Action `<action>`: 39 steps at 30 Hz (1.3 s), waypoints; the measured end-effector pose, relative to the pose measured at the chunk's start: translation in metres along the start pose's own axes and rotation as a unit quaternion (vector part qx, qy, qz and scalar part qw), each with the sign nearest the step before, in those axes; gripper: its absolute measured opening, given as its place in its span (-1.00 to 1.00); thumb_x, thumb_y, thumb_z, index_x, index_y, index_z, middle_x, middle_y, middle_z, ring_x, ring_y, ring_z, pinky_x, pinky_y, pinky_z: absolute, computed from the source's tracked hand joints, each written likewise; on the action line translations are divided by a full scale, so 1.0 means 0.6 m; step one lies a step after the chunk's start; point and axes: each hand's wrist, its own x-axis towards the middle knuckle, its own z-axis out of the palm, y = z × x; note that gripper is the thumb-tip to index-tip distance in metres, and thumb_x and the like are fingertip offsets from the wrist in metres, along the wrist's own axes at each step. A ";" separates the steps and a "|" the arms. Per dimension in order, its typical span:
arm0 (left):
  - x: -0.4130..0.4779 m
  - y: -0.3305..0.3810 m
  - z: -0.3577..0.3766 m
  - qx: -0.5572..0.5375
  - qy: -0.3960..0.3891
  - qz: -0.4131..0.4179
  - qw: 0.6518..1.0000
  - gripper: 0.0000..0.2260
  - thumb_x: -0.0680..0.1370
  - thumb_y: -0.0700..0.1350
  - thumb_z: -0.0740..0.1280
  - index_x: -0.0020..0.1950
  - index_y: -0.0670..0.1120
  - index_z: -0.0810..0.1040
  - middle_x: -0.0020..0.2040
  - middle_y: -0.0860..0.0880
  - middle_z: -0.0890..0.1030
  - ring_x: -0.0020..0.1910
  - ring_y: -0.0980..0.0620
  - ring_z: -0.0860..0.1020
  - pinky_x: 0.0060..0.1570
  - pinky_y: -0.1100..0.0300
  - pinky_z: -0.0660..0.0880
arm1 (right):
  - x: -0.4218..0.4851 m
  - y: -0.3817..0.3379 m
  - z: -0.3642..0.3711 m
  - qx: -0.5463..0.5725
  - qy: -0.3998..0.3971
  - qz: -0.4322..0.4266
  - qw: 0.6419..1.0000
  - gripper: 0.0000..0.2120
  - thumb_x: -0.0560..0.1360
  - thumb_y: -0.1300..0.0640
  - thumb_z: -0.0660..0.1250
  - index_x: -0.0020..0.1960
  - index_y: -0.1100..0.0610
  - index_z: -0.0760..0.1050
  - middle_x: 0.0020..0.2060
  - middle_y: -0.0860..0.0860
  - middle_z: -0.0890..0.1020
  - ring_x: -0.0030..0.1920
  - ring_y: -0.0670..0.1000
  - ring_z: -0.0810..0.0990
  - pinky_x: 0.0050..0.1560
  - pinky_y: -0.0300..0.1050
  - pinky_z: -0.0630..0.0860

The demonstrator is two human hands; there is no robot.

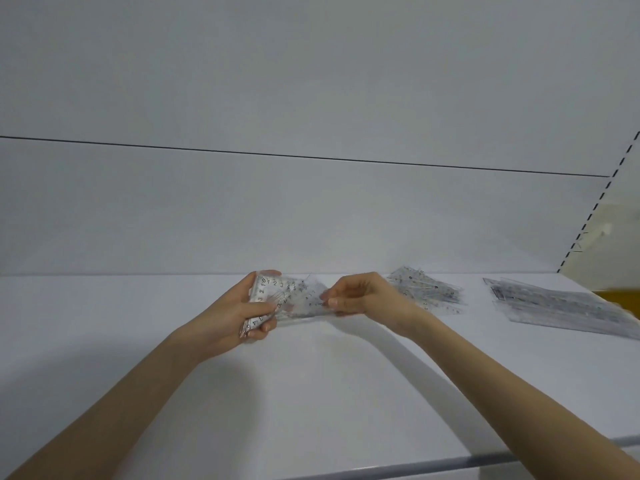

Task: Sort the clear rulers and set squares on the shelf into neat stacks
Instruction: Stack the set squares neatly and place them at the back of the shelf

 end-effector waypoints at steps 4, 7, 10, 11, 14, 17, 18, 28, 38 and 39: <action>-0.006 -0.001 -0.003 -0.004 -0.023 -0.011 1.000 -0.56 0.40 -0.25 0.33 0.26 -0.01 0.43 -0.22 -0.11 0.53 -0.39 -0.04 0.39 -0.53 0.26 0.24 | -0.004 0.009 0.025 0.061 -0.002 0.003 0.998 -0.95 0.50 0.39 0.34 -0.11 0.29 0.54 -0.32 0.07 0.67 -0.28 0.01 0.67 -0.22 -0.22 0.58; -0.007 -0.004 -0.004 -0.032 -0.032 -0.029 0.999 -0.56 0.38 -0.31 0.28 0.23 0.00 0.47 -0.16 -0.17 0.54 -0.41 -0.06 0.41 -0.55 0.25 0.29 | -0.003 0.008 0.036 0.064 0.057 -0.011 0.996 -0.95 0.49 0.38 0.36 -0.12 0.28 0.56 -0.33 0.11 0.65 -0.32 -0.01 0.63 -0.25 -0.23 0.56; -0.005 -0.006 0.000 -0.063 -0.031 -0.022 0.997 -0.56 0.41 -0.34 0.22 0.22 0.00 0.48 -0.13 -0.20 0.51 -0.42 -0.07 0.41 -0.55 0.23 0.30 | -0.004 0.007 0.057 0.085 0.086 0.010 0.993 -0.94 0.49 0.34 0.37 -0.15 0.24 0.55 -0.24 0.16 0.66 -0.26 0.04 0.66 -0.28 -0.21 0.57; -0.005 -0.004 0.003 -0.071 -0.024 -0.016 0.997 -0.57 0.44 -0.36 0.19 0.23 0.00 0.48 -0.13 -0.20 0.51 -0.42 -0.07 0.41 -0.55 0.23 0.30 | -0.007 0.005 0.064 0.112 0.083 0.021 0.990 -0.95 0.50 0.34 0.36 -0.14 0.26 0.54 -0.23 0.17 0.66 -0.27 0.05 0.67 -0.29 -0.21 0.57; -0.006 0.003 0.003 -0.094 -0.003 -0.005 0.996 -0.61 0.55 -0.35 0.09 0.22 0.03 0.49 -0.14 -0.18 0.58 -0.41 -0.07 0.41 -0.53 0.23 0.30 | -0.015 0.002 0.077 0.173 0.075 0.046 0.981 -0.97 0.51 0.35 0.34 -0.11 0.28 0.52 -0.29 0.13 0.66 -0.34 0.04 0.66 -0.31 -0.20 0.58; -0.009 0.005 0.006 -0.054 -0.014 -0.009 0.998 -0.73 0.55 -0.19 0.22 0.22 0.04 0.48 -0.14 -0.12 0.57 -0.38 -0.07 0.41 -0.49 0.22 0.29 | -0.018 0.002 0.080 0.156 0.122 0.023 0.980 -0.95 0.46 0.34 0.41 -0.16 0.26 0.56 -0.34 0.12 0.64 -0.40 -0.01 0.61 -0.31 -0.21 0.55; -0.009 0.003 0.007 -0.036 -0.021 -0.011 0.999 -0.70 0.50 -0.14 0.31 0.22 0.03 0.47 -0.12 -0.13 0.56 -0.38 -0.07 0.41 -0.50 0.23 0.29 | -0.017 0.002 0.082 0.138 0.147 0.008 0.979 -0.93 0.43 0.33 0.45 -0.18 0.24 0.57 -0.38 0.09 0.63 -0.41 -0.01 0.60 -0.31 -0.20 0.54; -0.013 -0.009 0.021 0.037 -0.048 0.005 0.998 -0.51 0.39 -0.34 0.37 0.26 0.00 0.41 -0.12 -0.22 0.60 -0.46 0.02 0.37 -0.55 0.29 0.18 | -0.010 0.010 0.102 -0.198 0.216 -0.132 0.947 -0.84 0.40 0.03 0.50 -0.05 -0.01 0.58 -0.07 -0.10 0.60 -0.02 -0.10 0.51 0.03 -0.17 0.44; -0.020 -0.011 0.021 0.157 -0.036 -0.016 0.987 -0.51 0.34 -0.41 0.39 0.18 -0.05 0.43 -0.27 -0.20 0.43 -0.47 -0.01 0.26 -0.50 0.24 0.07 | 0.000 0.012 0.102 -0.411 0.110 -0.163 0.890 -0.77 0.42 0.01 0.39 -0.07 0.17 0.56 -0.28 0.05 0.63 -0.22 0.10 0.54 -0.15 0.04 0.51; -0.021 -0.011 0.021 0.170 -0.037 -0.022 0.984 -0.54 0.34 -0.41 0.40 0.16 -0.07 0.42 -0.26 -0.21 0.43 -0.47 -0.01 0.25 -0.50 0.24 0.07 | 0.003 0.016 0.100 -0.409 0.108 -0.163 0.891 -0.76 0.42 0.00 0.38 -0.10 0.19 0.56 -0.31 0.07 0.62 -0.24 0.11 0.53 -0.16 0.06 0.51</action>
